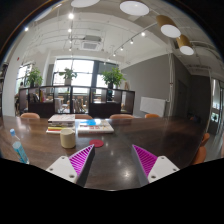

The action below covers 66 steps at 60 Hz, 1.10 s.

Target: Pour water

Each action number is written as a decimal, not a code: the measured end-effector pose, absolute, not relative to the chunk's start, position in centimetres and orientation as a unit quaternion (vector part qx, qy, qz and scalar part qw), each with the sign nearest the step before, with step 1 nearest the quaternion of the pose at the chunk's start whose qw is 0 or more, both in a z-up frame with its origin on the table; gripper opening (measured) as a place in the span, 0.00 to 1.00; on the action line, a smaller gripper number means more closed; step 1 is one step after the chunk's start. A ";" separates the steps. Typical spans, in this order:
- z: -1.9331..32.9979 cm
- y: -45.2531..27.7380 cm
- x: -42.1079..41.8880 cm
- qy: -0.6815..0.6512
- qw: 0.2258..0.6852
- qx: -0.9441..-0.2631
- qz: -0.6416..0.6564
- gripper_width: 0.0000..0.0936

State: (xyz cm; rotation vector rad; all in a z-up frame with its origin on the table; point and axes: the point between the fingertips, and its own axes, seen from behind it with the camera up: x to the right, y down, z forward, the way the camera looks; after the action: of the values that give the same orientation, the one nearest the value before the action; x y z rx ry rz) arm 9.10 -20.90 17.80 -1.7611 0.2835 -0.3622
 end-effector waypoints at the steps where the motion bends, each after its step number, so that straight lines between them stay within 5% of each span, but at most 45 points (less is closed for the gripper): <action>1: 17.7 -20.9 9.0 0.121 0.613 -0.765 -0.157 0.80; 13: 15.2 -20.6 4.1 0.090 0.607 -0.776 -0.144 0.80; 43: 10.4 -18.7 -26.2 -0.036 0.641 -0.763 0.069 0.80; 66: 7.4 -9.4 -31.8 -0.069 0.627 -0.774 0.054 0.80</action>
State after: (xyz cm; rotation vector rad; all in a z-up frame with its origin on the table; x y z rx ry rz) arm -31.79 -9.43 7.39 -1.7737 -0.1583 0.1229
